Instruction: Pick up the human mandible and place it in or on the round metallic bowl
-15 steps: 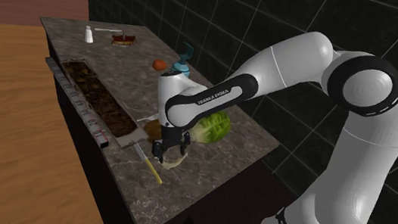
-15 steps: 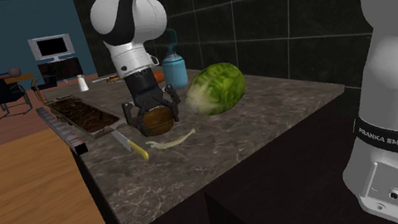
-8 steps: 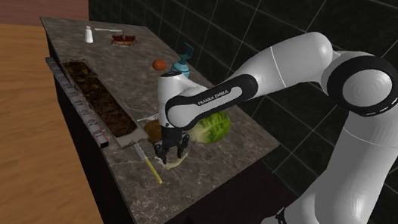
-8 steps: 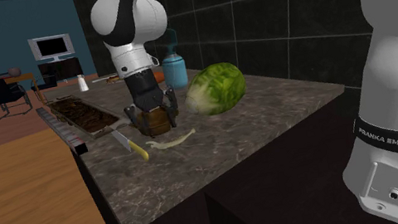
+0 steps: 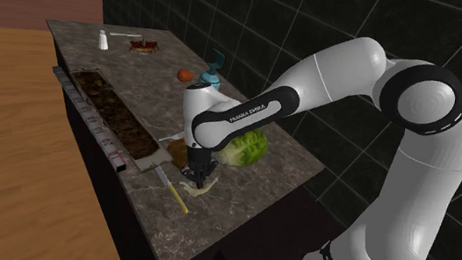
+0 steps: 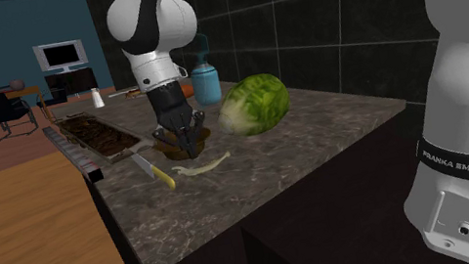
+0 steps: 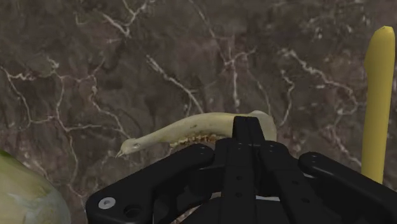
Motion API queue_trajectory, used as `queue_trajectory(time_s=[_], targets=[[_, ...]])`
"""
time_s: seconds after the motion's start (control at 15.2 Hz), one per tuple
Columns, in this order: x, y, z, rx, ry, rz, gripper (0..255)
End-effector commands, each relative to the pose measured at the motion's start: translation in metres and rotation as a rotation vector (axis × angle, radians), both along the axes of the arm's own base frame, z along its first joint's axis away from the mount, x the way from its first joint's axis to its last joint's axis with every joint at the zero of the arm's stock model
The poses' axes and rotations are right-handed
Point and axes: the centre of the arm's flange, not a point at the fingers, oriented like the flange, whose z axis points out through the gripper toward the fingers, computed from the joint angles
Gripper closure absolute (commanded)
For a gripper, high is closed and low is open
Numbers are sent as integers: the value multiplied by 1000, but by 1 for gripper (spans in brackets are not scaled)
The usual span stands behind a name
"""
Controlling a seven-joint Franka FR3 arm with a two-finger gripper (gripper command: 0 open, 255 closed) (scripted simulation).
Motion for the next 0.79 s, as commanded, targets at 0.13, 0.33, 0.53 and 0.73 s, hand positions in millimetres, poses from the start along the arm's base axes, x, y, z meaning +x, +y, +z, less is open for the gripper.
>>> queue_trajectory(time_s=[0.13, 0.33, 0.53, 0.73], targets=[[-2, 7, -1, 17, -82, 114, 0], [-12, 25, -5, 62, -294, 407, 0], [-12, 24, -21, 62, -294, 407, 0], [-11, 23, -37, 62, -294, 407, 0]])
